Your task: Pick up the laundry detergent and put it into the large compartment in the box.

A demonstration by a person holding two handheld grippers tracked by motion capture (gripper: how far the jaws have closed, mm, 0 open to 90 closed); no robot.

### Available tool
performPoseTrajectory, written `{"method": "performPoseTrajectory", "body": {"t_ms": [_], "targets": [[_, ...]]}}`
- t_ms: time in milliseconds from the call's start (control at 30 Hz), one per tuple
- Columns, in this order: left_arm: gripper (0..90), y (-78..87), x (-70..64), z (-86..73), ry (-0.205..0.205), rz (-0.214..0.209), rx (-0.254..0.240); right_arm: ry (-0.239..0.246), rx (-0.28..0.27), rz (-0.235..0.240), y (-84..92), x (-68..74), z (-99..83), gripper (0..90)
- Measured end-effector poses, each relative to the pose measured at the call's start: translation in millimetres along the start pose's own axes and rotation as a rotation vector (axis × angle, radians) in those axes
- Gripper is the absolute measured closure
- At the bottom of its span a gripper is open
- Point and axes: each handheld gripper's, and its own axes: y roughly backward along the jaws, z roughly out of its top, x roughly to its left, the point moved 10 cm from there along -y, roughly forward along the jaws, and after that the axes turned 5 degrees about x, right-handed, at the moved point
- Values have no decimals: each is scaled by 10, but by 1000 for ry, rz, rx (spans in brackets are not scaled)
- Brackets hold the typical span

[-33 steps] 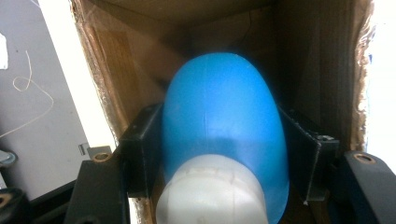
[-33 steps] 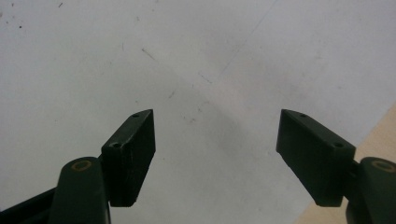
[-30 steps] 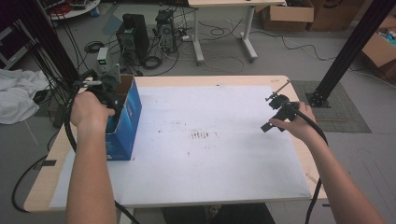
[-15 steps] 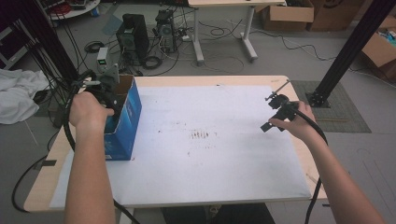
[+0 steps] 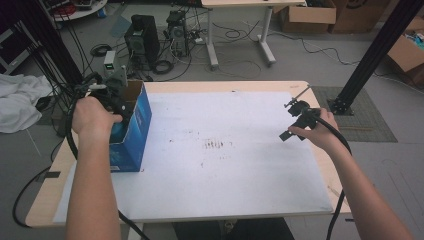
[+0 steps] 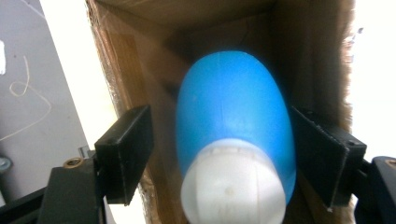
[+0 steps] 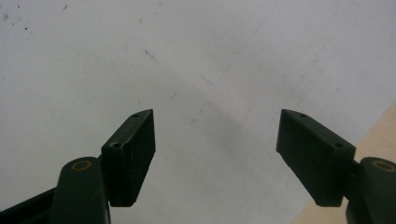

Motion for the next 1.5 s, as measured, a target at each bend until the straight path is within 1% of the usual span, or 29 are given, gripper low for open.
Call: {"method": "performPoseTrajectory", "body": {"t_ms": [100, 267, 367, 467, 500, 533, 600, 633, 667, 767, 800, 833, 867, 900, 1000, 1033, 1067, 1100, 1133, 1167, 1200, 1233, 1267, 1333, 1367, 1400, 1433, 1467, 1500], "targets": [[222, 105, 7, -14, -2, -2, -14, 3, -1, 1, 0, 6, 10, 284], [197, 351, -12, -34, -28, 19, -57, 6, -3, 5, 25, 36, 30, 283], [183, 497, -67, -45, -56, 30, -84, 11, -5, 6, 42, 53, 45, 283], [175, 607, -181, -50, -92, 19, -114, 14, -7, 7, 59, 67, 57, 282], [172, 607, -181, -50, -92, 19, -114, 14, -7, 7, 59, 67, 57, 282], [166, 651, -282, -45, -121, 10, -131, 18, -10, 9, 73, 85, 68, 281], [159, 684, -393, -31, -155, 6, -146, 23, -7, 8, 82, 100, 71, 279], [159, 684, -393, -31, -155, 6, -146, 23, -7, 8, 82, 100, 71, 279], [159, 708, -513, -10, -185, 5, -162, 26, -7, 7, 102, 113, 76, 279], [158, 744, -708, 25, -229, -4, -191, 30, -9, 6, 126, 115, 78, 278], [159, 744, -708, 25, -229, -4, -191, 25, -8, 6, 135, 122, 75, 278], [159, 750, -780, 31, -246, -12, -197, 25, -8, 6, 135, 122, 75, 278], [158, 742, -932, 45, -279, -28, -209, 33, -12, 5, 149, 127, 78, 276], [158, 732, -1007, 54, -292, -34, -216, 30, -10, 5, 155, 134, 77, 276], [158, 675, -1214, 72, -338, -44, -222, 32, -13, 6, 165, 141, 76, 277], [158, 675, -1214, 72, -338, -44, -222, 32, -13, 6, 165, 141, 76, 277], [158, 615, -1355, 80, -366, -62, -223, 34, -13, 6, 172, 149, 73, 276], [158, 615, -1355, 80, -366, -62, -223, 34, -13, 6, 172, 149, 73, 276], [158, 584, -1412, 84, -384, -65, -222, 33, -12, 5, 175, 151, 71, 276], [157, 505, -1534, 87, -405, -76, -221, 34, -12, 4, 183, 149, 68, 276], [157, 461, -1587, 84, -417, -75, -216, 32, -13, 5, 184, 149, 68, 276], [158, 461, -1587, 84, -417, -75, -216, 32, -13, 5, 184, 149, 68, 276], [158, 372, -1695, 81, -442, -87, -210, 31, -13, 4, 186, 145, 65, 276], [157, 292, -1786, 80, -457, -96, -205, 26, -11, 5, 186, 148, 59, 276], [157, 292, -1786, 80, -457, -96, -205, 26, -11, 5, 186, 148, 59, 276], [157, 224, -1857, 82, -470, -105, -201, 28, -9, 5, 183, 150, 54, 276], [157, 224, -1857, 82, -470, -105, -201, 29, -9, 4, 181, 148, 52, 276], [157, 162, -1916, 81, -476, -109, -196, 28, -9, 3, 182, 149, 51, 275], [157, 162, -1916, 81, -476, -109, -196, 28, -12, 3, 182, 147, 51, 275]]}}
